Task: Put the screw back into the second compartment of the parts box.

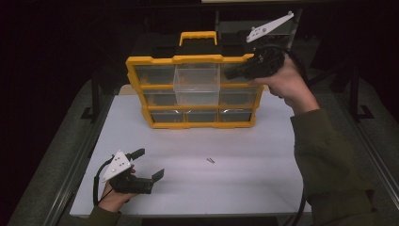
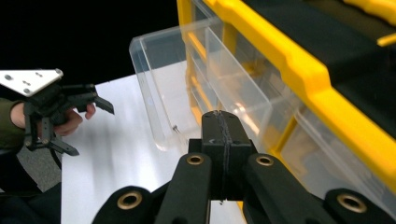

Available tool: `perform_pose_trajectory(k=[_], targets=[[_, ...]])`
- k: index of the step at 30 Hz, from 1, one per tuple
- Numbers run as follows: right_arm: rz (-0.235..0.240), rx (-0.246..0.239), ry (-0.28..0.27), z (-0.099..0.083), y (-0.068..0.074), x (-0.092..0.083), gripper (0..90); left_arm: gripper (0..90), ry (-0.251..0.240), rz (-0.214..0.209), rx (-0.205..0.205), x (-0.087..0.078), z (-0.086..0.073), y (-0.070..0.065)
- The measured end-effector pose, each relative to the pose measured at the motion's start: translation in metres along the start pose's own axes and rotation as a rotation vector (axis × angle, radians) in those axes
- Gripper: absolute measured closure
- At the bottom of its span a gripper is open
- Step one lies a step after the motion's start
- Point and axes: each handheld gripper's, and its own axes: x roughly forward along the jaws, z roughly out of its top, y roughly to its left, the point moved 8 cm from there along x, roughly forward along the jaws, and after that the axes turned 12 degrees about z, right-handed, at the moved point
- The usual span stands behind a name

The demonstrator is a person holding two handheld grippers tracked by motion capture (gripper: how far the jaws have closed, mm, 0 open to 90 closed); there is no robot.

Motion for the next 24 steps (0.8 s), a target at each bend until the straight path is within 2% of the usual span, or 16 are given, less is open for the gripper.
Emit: perform_pose_trajectory(k=[7,14,22,24], targets=[[0.006,0.024,-0.005,-0.017,-0.003,0.0,88.8,0.0,0.002,0.001,-0.002,0.0,0.0,0.0],[0.006,0.026,-0.003,-0.03,-0.002,0.004,87.1,0.0,0.0,0.002,-0.001,0.0,0.0,0.001],[-0.004,0.057,0.006,-0.048,-0.002,0.012,78.5,0.0,0.005,0.002,0.005,-0.001,-0.001,0.001],[-0.003,0.063,0.007,-0.052,-0.003,0.014,73.0,0.0,0.007,0.002,0.005,-0.001,-0.001,0.001]])
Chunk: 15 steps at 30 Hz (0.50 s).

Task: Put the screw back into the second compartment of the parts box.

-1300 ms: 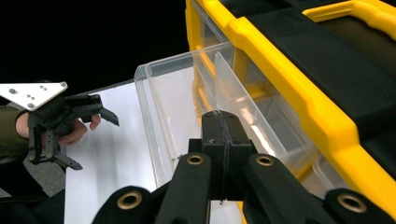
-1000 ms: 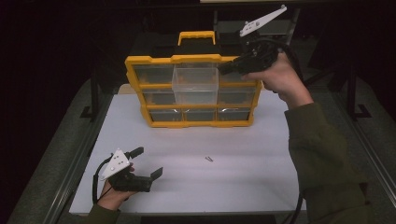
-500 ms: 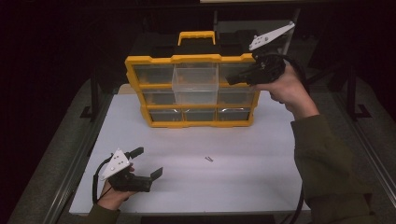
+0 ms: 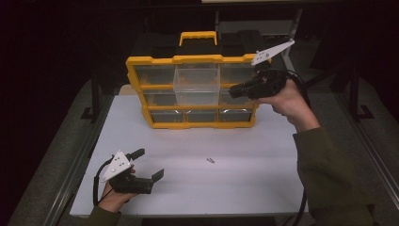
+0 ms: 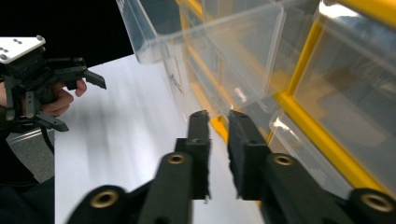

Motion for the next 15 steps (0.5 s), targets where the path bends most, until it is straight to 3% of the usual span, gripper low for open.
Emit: perform_pose_trajectory(k=[8,15], targets=[[0.001,0.024,-0.008,-0.015,-0.002,0.008,53.6,0.0,0.001,-0.001,-0.001,0.0,0.0,0.0],[-0.02,-0.004,0.029,-0.028,0.0,0.018,32.7,0.0,0.007,-0.003,0.004,0.0,-0.001,-0.001]])
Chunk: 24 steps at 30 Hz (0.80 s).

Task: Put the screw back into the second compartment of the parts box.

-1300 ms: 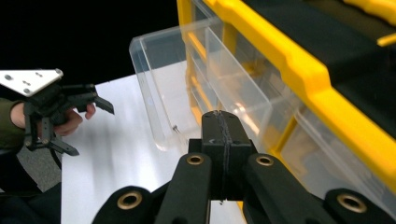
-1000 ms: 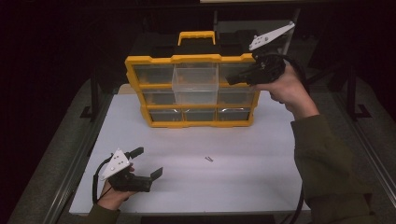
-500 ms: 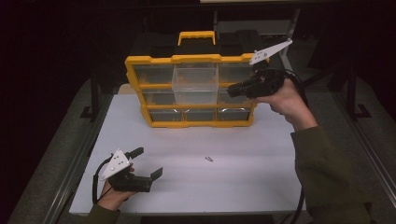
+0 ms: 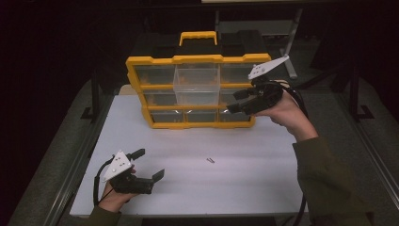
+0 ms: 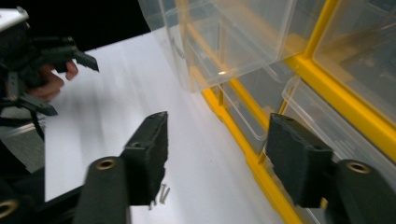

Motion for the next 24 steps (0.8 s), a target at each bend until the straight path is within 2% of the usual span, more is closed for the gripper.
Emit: perform_pose_trajectory(k=[3,16,20,24], targets=[[-0.007,-0.011,0.006,-0.003,0.001,0.004,29.3,0.0,-0.004,0.002,-0.009,0.0,0.0,0.0],[-0.012,-0.028,0.015,-0.021,0.005,0.022,19.9,0.0,-0.012,0.009,0.001,-0.002,0.001,0.001],[-0.018,-0.018,0.02,-0.027,0.003,0.03,15.0,0.0,-0.016,0.007,-0.003,-0.001,0.002,0.0],[-0.014,-0.006,0.02,-0.034,0.004,0.037,14.0,0.0,-0.012,0.004,-0.002,-0.002,0.0,0.0]])
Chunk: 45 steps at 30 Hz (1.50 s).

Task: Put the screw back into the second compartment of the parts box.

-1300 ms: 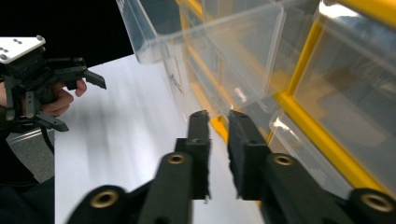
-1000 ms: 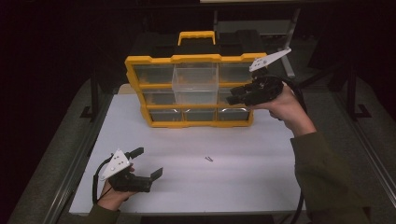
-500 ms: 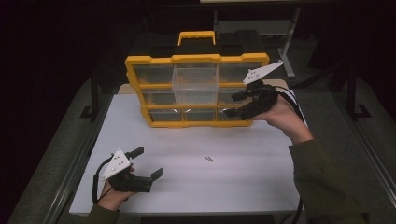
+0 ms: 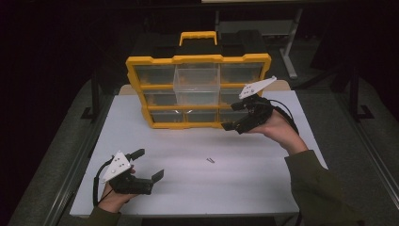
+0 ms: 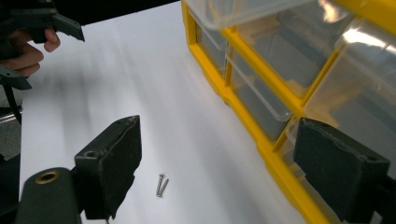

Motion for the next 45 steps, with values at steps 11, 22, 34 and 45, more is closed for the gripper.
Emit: perform_pose_trajectory(k=[11,22,34,45], targets=[[0.016,0.021,0.027,-0.021,0.004,0.024,14.0,0.0,-0.004,-0.002,0.001,0.0,0.0,0.0],[0.02,0.022,0.07,-0.04,0.009,0.046,14.1,0.0,-0.002,-0.002,0.0,0.0,0.0,0.0],[0.045,0.053,0.066,-0.058,0.011,0.073,14.5,0.0,-0.006,0.002,0.003,0.0,0.0,0.003],[0.05,0.084,0.122,-0.079,0.007,0.096,28.1,0.0,-0.002,-0.004,0.003,0.001,0.0,0.001]])
